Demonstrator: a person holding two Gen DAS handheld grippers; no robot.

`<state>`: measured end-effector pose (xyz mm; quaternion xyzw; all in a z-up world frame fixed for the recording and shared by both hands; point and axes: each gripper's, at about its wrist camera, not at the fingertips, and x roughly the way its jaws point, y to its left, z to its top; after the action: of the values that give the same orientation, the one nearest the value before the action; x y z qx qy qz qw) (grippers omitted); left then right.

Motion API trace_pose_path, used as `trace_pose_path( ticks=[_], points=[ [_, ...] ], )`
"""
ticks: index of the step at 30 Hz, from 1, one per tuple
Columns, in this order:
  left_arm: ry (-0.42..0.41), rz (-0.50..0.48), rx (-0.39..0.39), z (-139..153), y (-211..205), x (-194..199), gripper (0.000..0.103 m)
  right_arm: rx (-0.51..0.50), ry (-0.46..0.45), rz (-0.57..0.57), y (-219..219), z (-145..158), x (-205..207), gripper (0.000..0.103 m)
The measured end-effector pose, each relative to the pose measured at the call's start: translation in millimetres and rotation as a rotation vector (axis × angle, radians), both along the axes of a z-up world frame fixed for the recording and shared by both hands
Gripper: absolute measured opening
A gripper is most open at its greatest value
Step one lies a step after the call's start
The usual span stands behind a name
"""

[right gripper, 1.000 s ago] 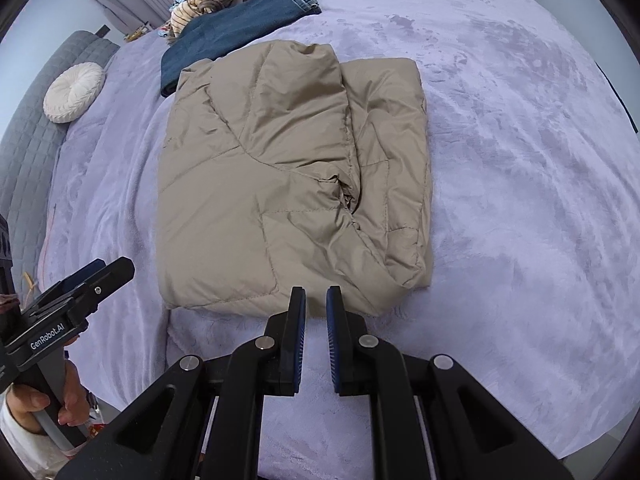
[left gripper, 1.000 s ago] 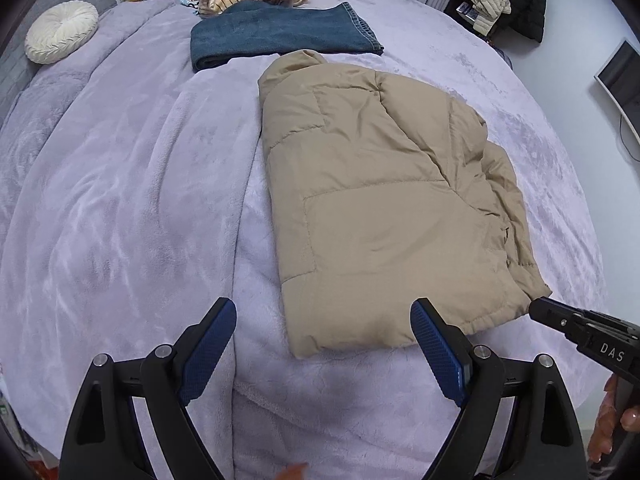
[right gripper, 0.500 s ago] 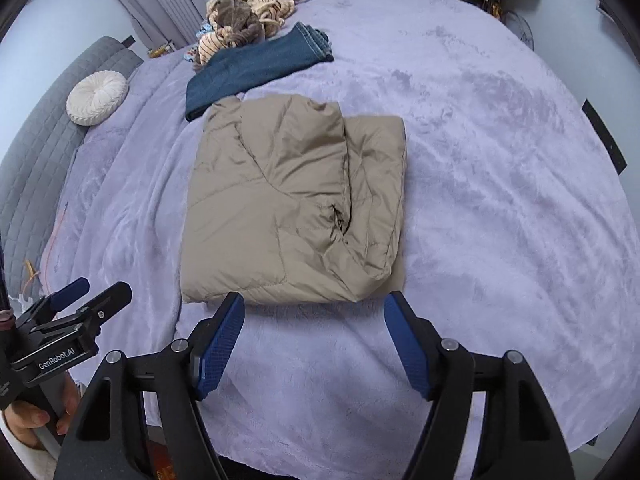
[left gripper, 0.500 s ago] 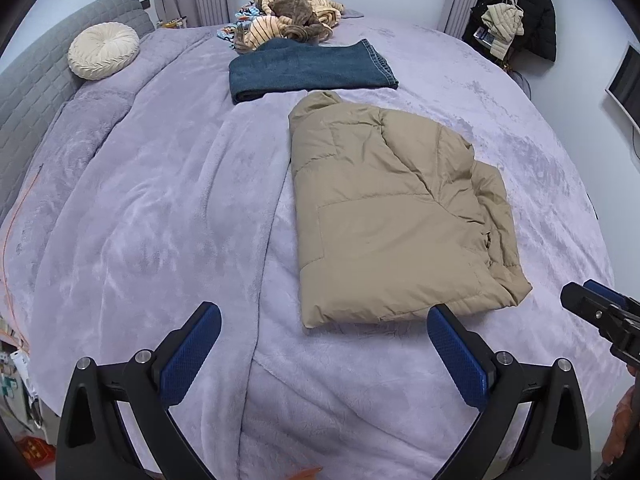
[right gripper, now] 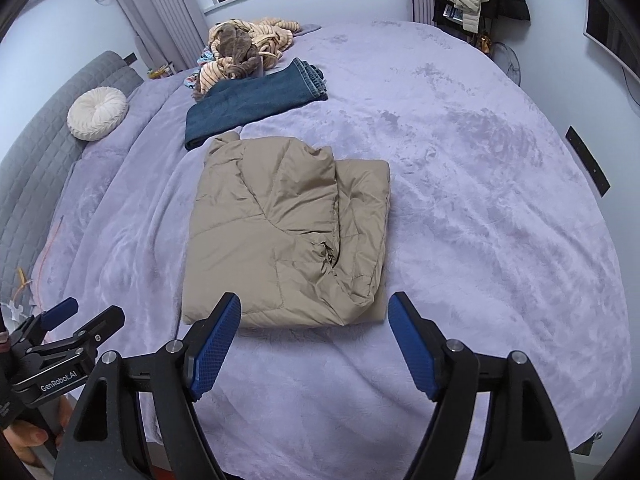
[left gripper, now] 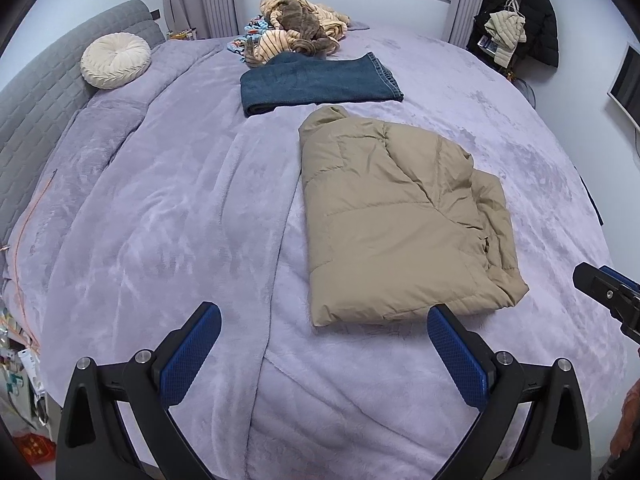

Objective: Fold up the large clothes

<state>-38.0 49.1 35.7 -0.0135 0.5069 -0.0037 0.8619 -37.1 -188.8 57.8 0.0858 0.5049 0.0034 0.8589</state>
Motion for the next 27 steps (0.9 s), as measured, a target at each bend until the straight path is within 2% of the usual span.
trace_pose_path(
  ticks=[27],
  points=[
    [-0.013, 0.016, 0.001, 4.0, 3.3, -2.6, 0.103, 0.005, -0.004, 0.007, 4.7, 3.1, -1.7, 0.079]
  ],
)
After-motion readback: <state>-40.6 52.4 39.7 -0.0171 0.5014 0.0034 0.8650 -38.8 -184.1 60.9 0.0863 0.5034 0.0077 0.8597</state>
